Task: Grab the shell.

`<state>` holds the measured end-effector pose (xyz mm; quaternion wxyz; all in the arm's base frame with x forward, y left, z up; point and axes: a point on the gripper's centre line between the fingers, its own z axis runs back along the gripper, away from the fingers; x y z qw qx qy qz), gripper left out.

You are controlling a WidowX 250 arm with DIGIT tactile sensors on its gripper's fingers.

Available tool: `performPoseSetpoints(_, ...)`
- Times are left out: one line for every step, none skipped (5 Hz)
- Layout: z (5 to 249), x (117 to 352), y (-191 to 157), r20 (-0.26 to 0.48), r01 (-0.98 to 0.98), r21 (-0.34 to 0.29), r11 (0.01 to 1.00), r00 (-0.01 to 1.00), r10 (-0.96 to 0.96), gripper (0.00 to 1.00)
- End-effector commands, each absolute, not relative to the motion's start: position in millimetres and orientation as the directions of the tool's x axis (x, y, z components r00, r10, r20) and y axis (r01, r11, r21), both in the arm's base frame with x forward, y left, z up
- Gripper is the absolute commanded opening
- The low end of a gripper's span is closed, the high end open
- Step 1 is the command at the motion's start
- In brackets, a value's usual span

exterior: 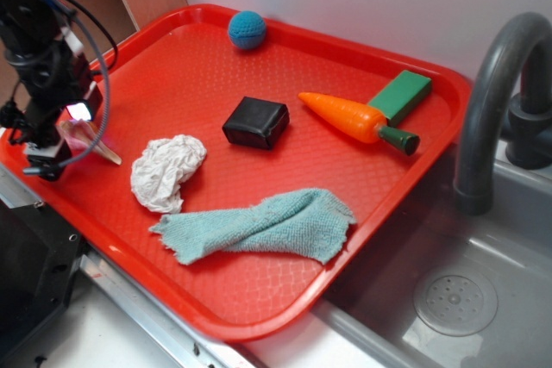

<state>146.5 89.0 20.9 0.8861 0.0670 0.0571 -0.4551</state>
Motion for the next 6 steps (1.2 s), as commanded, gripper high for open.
performPoseSetpoints(0.1, 167.3, 82.4, -0.223, 0.802, 0.088, 0.591, 0.594, -0.773, 1.00)
performPoseSetpoints(1.8, 165.6, 73.1, -0.209, 0.822, 0.089, 0.562, 0.567, -0.797, 0.00)
performPoseSetpoints(-1.8, 163.7, 60.8, -0.203, 0.844, 0.062, 0.532, 0.533, -0.822, 0.00)
performPoseSetpoints(24.7, 172.0, 47.3, -0.180, 0.763, 0.103, 0.638, 0.645, -0.743, 0.00)
performPoseSetpoints(73.8, 190.9, 30.6, -0.191, 0.576, 0.173, 0.799, 0.815, -0.547, 0.00)
performPoseSetpoints(124.5, 203.5, 2.6, -0.165, 0.341, 0.303, 0.890, 0.939, -0.303, 0.00)
